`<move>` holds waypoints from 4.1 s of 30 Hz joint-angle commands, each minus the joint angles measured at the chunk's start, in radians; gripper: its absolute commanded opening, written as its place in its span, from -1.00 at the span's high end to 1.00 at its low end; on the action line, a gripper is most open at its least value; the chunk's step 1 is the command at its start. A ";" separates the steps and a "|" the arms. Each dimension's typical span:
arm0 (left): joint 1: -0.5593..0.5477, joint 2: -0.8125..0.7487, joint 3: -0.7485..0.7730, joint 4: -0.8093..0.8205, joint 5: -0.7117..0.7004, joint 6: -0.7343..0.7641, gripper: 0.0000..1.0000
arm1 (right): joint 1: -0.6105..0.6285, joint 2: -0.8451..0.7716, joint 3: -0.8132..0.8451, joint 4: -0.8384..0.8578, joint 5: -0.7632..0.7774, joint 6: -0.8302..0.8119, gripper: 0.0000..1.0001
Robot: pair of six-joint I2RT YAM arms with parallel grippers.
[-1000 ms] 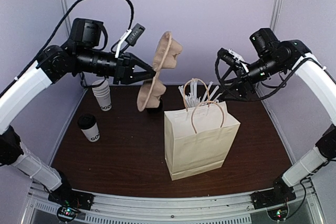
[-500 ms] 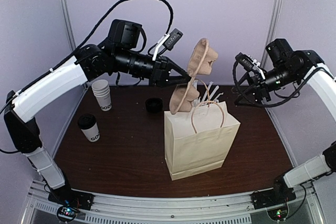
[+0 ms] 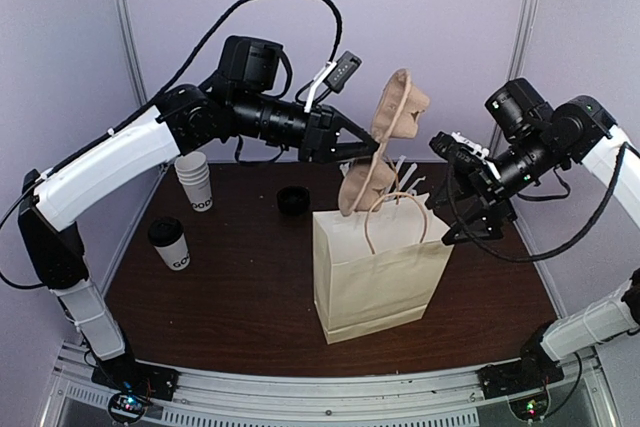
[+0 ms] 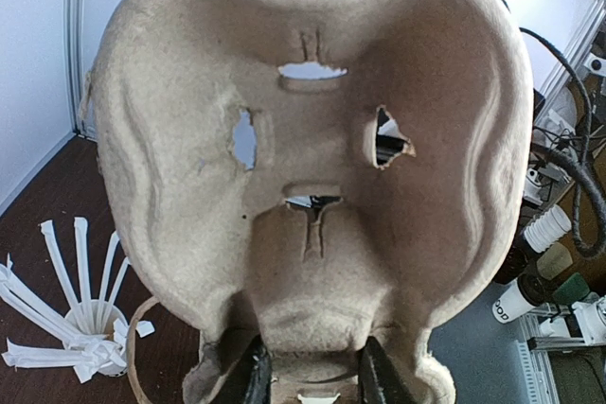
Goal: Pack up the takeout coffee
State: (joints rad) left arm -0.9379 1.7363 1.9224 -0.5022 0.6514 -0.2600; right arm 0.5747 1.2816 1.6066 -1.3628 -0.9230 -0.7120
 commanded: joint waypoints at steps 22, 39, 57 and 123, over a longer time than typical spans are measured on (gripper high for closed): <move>-0.036 0.040 0.000 -0.027 -0.054 -0.014 0.61 | 0.247 0.078 0.093 -0.015 0.245 -0.061 0.51; -0.070 0.084 0.021 -0.232 -0.099 0.080 0.63 | 0.293 0.058 0.094 -0.038 0.277 -0.069 0.65; -0.095 0.144 0.188 -0.619 -0.276 0.282 0.64 | 0.196 0.031 0.200 -0.091 0.289 -0.080 0.11; -0.226 0.135 0.148 -0.815 -0.525 0.614 0.70 | 0.032 0.042 0.001 0.073 0.134 0.026 -0.19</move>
State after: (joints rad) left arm -1.1603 1.8942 2.0964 -1.2896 0.1730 0.3645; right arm 0.6147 1.2999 1.5932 -1.3209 -0.8097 -0.7216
